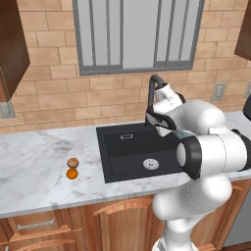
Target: Remove the tangerine and tangerine from the sink. Then move the bowl and cup from the counter to the sink for washing.
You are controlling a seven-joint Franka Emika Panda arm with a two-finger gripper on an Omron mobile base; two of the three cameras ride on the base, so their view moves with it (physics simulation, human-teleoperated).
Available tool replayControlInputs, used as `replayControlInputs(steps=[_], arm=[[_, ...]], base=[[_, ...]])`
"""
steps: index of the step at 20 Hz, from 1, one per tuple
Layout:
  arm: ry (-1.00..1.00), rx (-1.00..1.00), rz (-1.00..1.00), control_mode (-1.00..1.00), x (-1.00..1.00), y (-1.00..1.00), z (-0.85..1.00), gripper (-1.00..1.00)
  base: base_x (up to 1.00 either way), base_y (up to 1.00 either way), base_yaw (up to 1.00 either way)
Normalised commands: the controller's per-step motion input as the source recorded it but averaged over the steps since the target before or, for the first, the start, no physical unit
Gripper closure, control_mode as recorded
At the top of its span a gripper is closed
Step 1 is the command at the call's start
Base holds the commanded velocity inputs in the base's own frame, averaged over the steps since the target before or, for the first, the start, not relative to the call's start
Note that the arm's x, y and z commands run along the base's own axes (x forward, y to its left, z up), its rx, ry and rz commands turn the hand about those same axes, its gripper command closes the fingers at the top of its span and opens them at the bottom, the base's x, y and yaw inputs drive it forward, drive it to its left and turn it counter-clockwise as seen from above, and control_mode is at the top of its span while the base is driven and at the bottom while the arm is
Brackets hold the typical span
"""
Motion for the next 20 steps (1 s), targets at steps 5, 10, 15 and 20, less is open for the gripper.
replayControlInputs(steps=[5,10,15,20], arm=[[0.03,0.05,0.00,-1.00,0.00,0.21,-0.13,1.00],[0.05,0.01,0.00,-1.00,0.11,0.15,-0.21,1.00],[0.05,0.00,0.00,-1.00,0.12,0.14,-0.22,1.00],[0.03,0.00,0.00,-1.00,0.14,0.11,-0.22,1.00]], base=[[0.00,0.00,0.00],[0.00,0.00,0.00],[0.00,0.00,0.00],[0.00,0.00,0.00]])
